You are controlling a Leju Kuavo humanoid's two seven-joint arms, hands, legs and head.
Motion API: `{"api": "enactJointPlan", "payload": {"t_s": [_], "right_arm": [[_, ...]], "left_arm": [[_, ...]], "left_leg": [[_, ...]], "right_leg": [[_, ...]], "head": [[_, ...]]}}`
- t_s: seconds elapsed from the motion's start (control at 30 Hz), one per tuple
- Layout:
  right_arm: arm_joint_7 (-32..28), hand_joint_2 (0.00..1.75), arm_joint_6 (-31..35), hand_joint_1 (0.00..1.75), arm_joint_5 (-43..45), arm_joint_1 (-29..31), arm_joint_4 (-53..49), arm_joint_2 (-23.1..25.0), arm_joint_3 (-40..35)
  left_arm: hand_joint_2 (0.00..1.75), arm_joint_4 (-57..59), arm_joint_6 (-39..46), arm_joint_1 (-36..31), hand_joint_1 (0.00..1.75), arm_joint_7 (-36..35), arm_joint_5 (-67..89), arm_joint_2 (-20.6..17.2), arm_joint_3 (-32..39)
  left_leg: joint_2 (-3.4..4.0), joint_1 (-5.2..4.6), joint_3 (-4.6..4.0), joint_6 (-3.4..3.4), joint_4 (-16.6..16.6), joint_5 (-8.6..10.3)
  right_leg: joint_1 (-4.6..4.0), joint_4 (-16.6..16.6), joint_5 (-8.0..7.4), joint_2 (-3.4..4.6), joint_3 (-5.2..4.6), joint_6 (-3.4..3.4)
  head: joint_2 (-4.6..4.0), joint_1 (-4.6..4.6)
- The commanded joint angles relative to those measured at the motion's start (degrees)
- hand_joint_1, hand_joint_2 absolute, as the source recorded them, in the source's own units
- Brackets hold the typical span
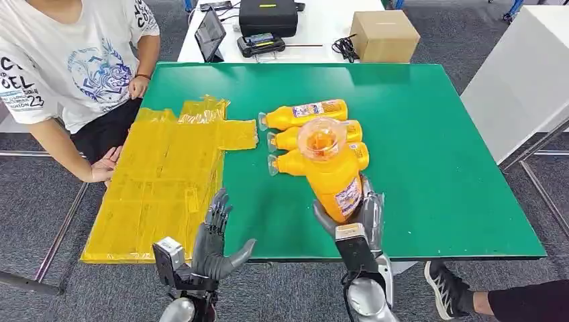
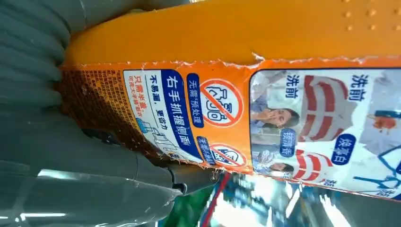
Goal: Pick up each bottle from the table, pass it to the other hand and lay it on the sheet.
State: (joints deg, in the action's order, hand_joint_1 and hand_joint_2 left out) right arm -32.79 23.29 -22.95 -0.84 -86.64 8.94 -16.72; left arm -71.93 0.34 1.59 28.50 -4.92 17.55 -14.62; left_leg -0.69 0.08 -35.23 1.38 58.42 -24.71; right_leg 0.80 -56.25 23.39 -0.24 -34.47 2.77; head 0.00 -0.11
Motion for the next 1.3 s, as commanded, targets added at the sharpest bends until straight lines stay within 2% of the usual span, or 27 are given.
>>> {"api": "enactJointPlan", "payload": {"t_s": [0.03, 0.37, 0.43, 0.53, 0.63, 0.73, 0.83, 0.93, 1.0, 1.2, 1.23, 1.27, 1.3], "right_arm": [[-1.8, 1.75, -7.5, 1.75, -0.6, 2.3, 17.7, 2.5, -2.8], [-0.5, 1.75, -10.4, 1.75, -6.1, 6.4, 29.3, 4.9, -11.3], [-0.5, 1.75, -10.4, 1.75, -6.2, 6.4, 29.4, 5.1, -11.5], [-0.5, 1.75, -10.6, 1.75, -6.2, 6.7, 29.7, 4.9, -11.8], [-0.3, 1.75, -11.5, 1.75, -6.6, 7.9, 31.2, 5.6, -14.2], [0.7, 1.75, -12.0, 1.75, -7.6, 9.2, 32.6, 6.1, -17.0], [0.7, 1.75, -12.0, 1.75, -7.6, 9.2, 32.6, 6.1, -17.0], [0.7, 1.75, -12.1, 1.75, -7.6, 9.1, 32.7, 6.0, -17.0], [1.2, 1.75, -13.1, 1.75, -7.9, 9.9, 34.5, 5.8, -18.7], [1.8, 1.75, -12.1, 1.75, -8.9, 11.2, 38.9, 6.0, -20.4], [1.9, 1.75, -11.9, 1.75, -8.9, 11.3, 38.9, 6.0, -20.3], [1.9, 1.75, -12.0, 1.75, -8.9, 11.4, 38.7, 6.0, -20.3], [2.0, 1.75, -11.9, 1.75, -8.8, 11.4, 38.4, 5.9, -20.2]], "left_arm": [[1.75, -3.2, -7.7, -1.2, 0.00, -2.0, -5.5, -4.1, -5.4], [1.75, -0.6, -7.6, -2.6, 0.00, -2.2, -3.4, -3.5, -6.0], [1.75, -0.6, -7.6, -2.6, 0.00, -2.2, -3.4, -3.5, -6.0], [1.75, -0.3, -7.4, -2.7, 0.00, -2.3, -3.2, -3.5, -6.0], [1.75, 0.4, -6.9, -2.8, 0.00, -2.7, -2.6, -3.1, -5.7], [1.75, 1.3, -6.7, -2.8, 0.00, -3.2, -2.3, -2.7, -5.7], [1.75, 1.3, -6.7, -2.8, 0.00, -3.2, -2.3, -2.7, -5.7], [1.75, 1.3, -6.7, -2.8, 0.00, -3.2, -2.3, -2.8, -5.7], [1.75, 1.8, -6.8, -3.0, 0.00, -3.4, -2.3, -2.7, -5.7], [1.75, 3.0, -7.7, -3.3, 0.00, -3.9, -2.6, -2.8, -5.6], [1.75, 3.0, -7.9, -3.3, 0.00, -3.9, -2.6, -2.8, -5.7], [1.75, 3.1, -7.9, -3.2, 0.80, -3.9, -2.6, -2.9, -5.7], [1.75, 3.2, -8.4, -3.3, 1.75, -3.8, -2.8, -2.8, -5.6]], "left_leg": [[0.19, 0.08, 0.41, -0.12, -0.1, -0.11], [0.29, 0.07, 0.38, -0.10, -0.1, -0.10], [0.15, 0.05, 0.19, -0.08, -0.1, -0.04], [0.13, 0.05, 0.35, -0.10, -0.1, -0.07], [0.15, 0.04, 0.22, -0.06, -0.1, -0.06], [0.29, 0.07, 0.43, -0.11, -0.1, -0.17], [0.14, 0.04, 0.19, -0.07, -0.1, -0.05], [0.18, 0.05, 0.38, -0.11, -0.1, -0.13], [0.12, 0.03, 0.21, -0.07, -0.1, -0.05], [0.17, 0.06, 0.47, -0.10, -0.1, -0.13], [0.06, 0.02, 0.23, -0.06, -0.1, -0.05], [0.09, 0.07, 0.34, -0.09, -0.1, -0.11], [0.11, 0.07, 0.45, -0.11, -0.1, -0.14]], "right_leg": [[-0.09, 0.1, 0.06, 0.15, 0.36, -0.15], [-0.07, 0.1, 0.02, 0.26, 0.32, -0.14], [-0.05, 0.1, 0.01, 0.13, 0.17, -0.10], [-0.06, 0.1, 0.06, 0.10, 0.32, -0.14], [-0.04, 0.1, 0.02, 0.14, 0.18, -0.09], [-0.08, 0.1, 0.10, 0.23, 0.37, -0.17], [-0.04, 0.0, 0.03, 0.11, 0.16, -0.10], [-0.06, 0.0, 0.11, 0.13, 0.35, -0.15], [-0.03, 0.0, 0.05, 0.08, 0.18, -0.09], [-0.07, 0.1, 0.10, 0.11, 0.44, -0.15], [-0.03, 0.1, 0.07, 0.01, 0.22, -0.09], [-0.08, 0.1, 0.11, 0.03, 0.34, -0.13], [-0.08, 0.1, 0.14, 0.04, 0.42, -0.16]], "head": [[0.00, 0.00], [0.00, 0.00], [0.00, 0.02], [0.00, 0.00], [0.00, 0.02], [0.00, 0.00], [0.00, 0.02], [0.00, 0.02], [0.00, 0.00], [0.00, 0.00], [0.00, 0.02], [0.00, 0.02], [0.00, 0.00]]}}
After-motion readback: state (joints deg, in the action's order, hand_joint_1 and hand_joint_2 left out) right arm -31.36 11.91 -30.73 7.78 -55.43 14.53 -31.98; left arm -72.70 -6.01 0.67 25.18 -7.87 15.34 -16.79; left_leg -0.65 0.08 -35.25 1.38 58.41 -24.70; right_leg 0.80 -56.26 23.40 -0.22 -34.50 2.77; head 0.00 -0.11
